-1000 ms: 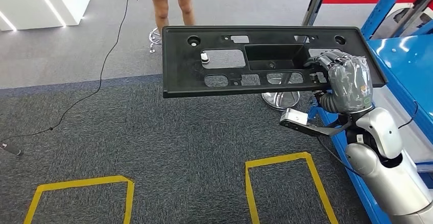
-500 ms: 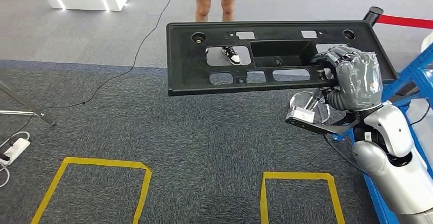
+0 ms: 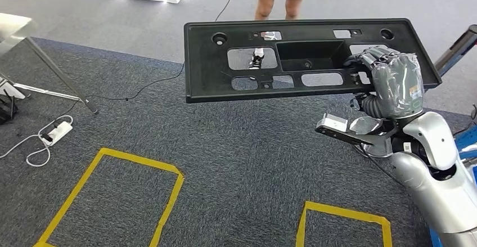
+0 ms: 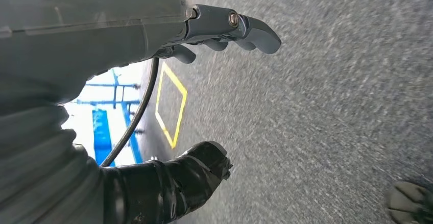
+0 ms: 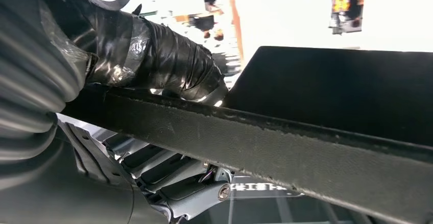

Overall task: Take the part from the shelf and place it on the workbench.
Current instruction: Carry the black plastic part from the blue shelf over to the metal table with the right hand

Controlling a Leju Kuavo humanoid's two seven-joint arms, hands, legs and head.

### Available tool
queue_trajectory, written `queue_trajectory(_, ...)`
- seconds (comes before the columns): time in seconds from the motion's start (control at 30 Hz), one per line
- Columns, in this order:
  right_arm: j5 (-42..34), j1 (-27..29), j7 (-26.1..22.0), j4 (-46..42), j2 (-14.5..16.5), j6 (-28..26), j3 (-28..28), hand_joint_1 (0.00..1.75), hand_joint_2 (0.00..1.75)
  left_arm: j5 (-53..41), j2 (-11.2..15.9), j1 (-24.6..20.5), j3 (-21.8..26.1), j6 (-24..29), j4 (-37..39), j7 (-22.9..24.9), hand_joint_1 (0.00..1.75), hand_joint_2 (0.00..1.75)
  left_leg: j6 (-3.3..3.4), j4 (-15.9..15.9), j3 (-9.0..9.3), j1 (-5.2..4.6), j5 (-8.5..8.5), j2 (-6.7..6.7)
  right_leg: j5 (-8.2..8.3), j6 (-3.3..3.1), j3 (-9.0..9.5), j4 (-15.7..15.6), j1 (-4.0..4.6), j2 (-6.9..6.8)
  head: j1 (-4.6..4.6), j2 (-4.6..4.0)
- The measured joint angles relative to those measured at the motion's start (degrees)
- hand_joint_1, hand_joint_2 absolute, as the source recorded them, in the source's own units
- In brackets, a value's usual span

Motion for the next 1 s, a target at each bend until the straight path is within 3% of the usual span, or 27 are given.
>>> queue_trajectory(0.03, 0.0, 0.0, 0.0, 0.0, 0.0, 0.0, 0.0, 1.75, 1.75, 0.0, 0.0, 0.0, 0.0, 0.0, -0.1, 0.0, 0.00, 1.75, 0.41, -3.6, 1.93, -0.49, 1.09, 1.35, -0.19, 0.13, 0.24, -0.1, 0.07, -0.65, 0.00, 0.00)
queue_trajectory(0.1, 0.0, -0.1, 0.0, 0.0, 0.0, 0.0, 0.0, 1.75, 1.75, 0.0, 0.0, -0.1, 0.0, 0.0, -0.3, 0.0, 0.00, 1.75, 1.09, -6.9, 3.50, -1.40, 1.37, 2.91, -0.44, 0.53, 0.50, -0.2, 0.13, -1.85, 0.01, 0.00)
queue_trajectory(0.17, 0.0, -0.1, 0.0, 0.0, 0.0, 0.1, 0.0, 1.75, 1.75, 0.0, 0.0, 0.0, 0.0, 0.0, -0.4, 0.0, 0.00, 1.75, 1.65, -7.6, 3.71, -1.48, 1.63, 1.51, -0.65, 1.09, 0.85, -0.5, 0.07, -2.83, 0.01, 0.00)
queue_trajectory(0.23, -0.1, -0.2, 0.0, -0.1, 0.0, 0.2, -0.1, 1.75, 1.75, 0.0, 0.0, 0.0, 0.0, 0.0, -0.4, 0.0, 0.00, 1.75, 2.28, -8.9, 4.64, -1.13, 2.08, 0.04, -1.77, 1.45, 0.71, 0.8, -0.15, -0.57, 0.06, 0.00)
queue_trajectory(0.3, -0.3, -0.4, 0.0, -0.1, -0.2, 0.2, -0.1, 1.75, 1.75, 0.0, 0.0, -0.1, 0.0, 0.0, -0.4, -0.1, 0.00, 1.75, 2.73, -9.6, 5.33, -0.87, 2.24, -1.29, -4.46, 1.52, -1.92, 6.3, -0.33, 3.28, 0.13, 0.00)
queue_trajectory(0.37, -0.3, -0.3, 0.0, 0.0, -0.3, 0.3, -0.1, 1.75, 1.75, -0.1, 0.0, -0.3, 0.0, -0.1, -0.4, -0.2, 0.00, 1.75, 2.94, -9.4, 5.42, -0.81, 2.02, -2.79, -6.56, 1.62, -6.06, 13.2, -0.36, 4.62, 0.14, 0.00)
queue_trajectory(0.4, -0.3, -0.3, 0.0, 0.1, -0.3, 0.4, -0.1, 1.75, 1.75, -0.2, 0.0, -0.3, 0.1, -0.1, -0.4, -0.3, 0.00, 1.75, 2.94, -9.2, 5.46, -0.78, 1.82, -3.65, -6.22, 1.74, -7.32, 14.6, -0.40, 4.73, 0.13, 0.00)
queue_trajectory(0.43, -0.3, -0.3, 0.0, 0.1, -0.3, 0.4, -0.1, 1.75, 1.75, -0.2, 0.0, -0.3, 0.1, -0.2, -0.4, -0.4, 0.00, 1.75, 2.84, -8.9, 5.54, -0.71, 1.56, -4.53, -4.70, 1.87, -7.50, 13.8, -0.47, 4.81, 0.13, 0.00)
queue_trajectory(0.47, -0.3, -0.4, 0.0, 0.1, -0.3, 0.4, -0.1, 1.75, 1.75, -0.3, -0.1, -0.3, 0.1, -0.2, -0.4, -0.5, 0.00, 1.75, 2.67, -8.4, 5.65, -0.61, 1.20, -5.38, -2.36, 2.01, -6.59, 10.9, -0.60, 5.07, 0.13, 0.00)
queue_trajectory(0.53, -0.4, -0.5, 0.0, 0.2, -0.3, 0.4, -0.1, 1.75, 1.75, -0.5, -0.1, -0.3, 0.2, -0.2, -0.4, -0.7, 0.00, 1.75, 2.10, -7.2, 5.49, -0.44, 0.33, -7.00, 0.97, 2.34, -3.92, 4.3, -1.07, 7.66, 0.15, 0.00)
queue_trajectory(0.6, -0.4, -0.6, 0.0, 0.3, -0.5, 0.5, -0.2, 1.75, 1.75, -0.7, -0.1, -0.3, 0.2, -0.2, -0.4, -0.9, 0.00, 1.75, 1.45, -6.5, 4.71, -0.25, -0.15, -8.47, 1.02, 2.31, -2.67, 1.5, -1.29, 10.07, 0.10, 0.00)
queue_trajectory(0.63, -0.4, -0.7, 0.0, 0.4, -0.5, 0.5, -0.2, 1.75, 1.75, -0.8, 0.0, -0.3, 0.2, -0.2, -0.4, -1.0, 0.00, 1.75, 1.13, -6.3, 4.35, -0.16, -0.17, -9.26, 0.70, 2.11, -2.54, 1.1, -1.18, 10.18, 0.06, 0.00)
queue_trajectory(0.67, -0.4, -0.8, 0.0, 0.4, -0.6, 0.5, -0.2, 1.75, 1.75, -0.8, 0.0, -0.3, 0.2, -0.2, -0.4, -1.0, 0.00, 1.75, 0.85, -6.5, 4.17, -0.01, -0.19, -9.95, 0.55, 1.74, -2.26, 1.0, -1.17, 9.42, 0.02, 0.00)
queue_trajectory(0.7, -0.4, -0.9, 0.0, 0.4, -0.6, 0.6, -0.3, 1.75, 1.75, -0.8, 0.1, -0.2, 0.2, -0.2, -0.4, -1.1, 0.00, 1.75, 0.58, -6.2, 4.13, 0.00, -0.28, -9.58, 0.42, 1.35, -1.81, 0.7, -1.13, 8.63, 0.01, 0.00)
queue_trajectory(0.73, -0.4, -1.1, 0.0, 0.4, -0.5, 0.6, -0.3, 1.75, 1.75, -0.9, 0.1, -0.2, 0.2, -0.2, -0.4, -1.1, 0.00, 1.75, 0.30, -5.3, 3.79, -0.08, -0.63, -8.24, 0.27, 0.94, -1.18, 0.3, -1.11, 7.83, -0.08, 0.00)
queue_trajectory(0.8, -0.4, -1.3, 0.0, 0.4, -0.5, 0.6, -0.3, 1.75, 1.75, -0.9, 0.2, -0.3, 0.2, -0.2, -0.4, -1.1, 0.00, 1.75, -0.15, -1.7, 2.19, -0.14, -1.93, -4.35, -0.13, 0.33, 0.12, -0.3, -0.93, 6.45, -0.21, 0.00)
queue_trajectory(0.83, -0.4, -1.4, 0.0, 0.4, -0.5, 0.6, -0.3, 1.75, 1.75, -0.9, 0.2, -0.3, 0.2, -0.2, -0.4, -1.1, 0.00, 1.75, -0.28, -0.2, 1.36, -0.11, -2.50, -3.24, -0.29, 0.20, 0.48, -0.4, -0.81, 6.06, -0.27, 0.00)
queue_trajectory(1.0, -0.4, -1.4, 0.0, 0.4, -0.6, 0.6, -0.3, 1.75, 1.75, -0.9, 0.2, -0.3, 0.2, -0.2, -0.4, -1.1, 0.00, 1.75, -0.35, 2.1, -0.02, 0.02, -3.31, -2.63, -0.51, 0.13, 0.84, -0.5, -0.65, 5.60, -0.26, 0.00)
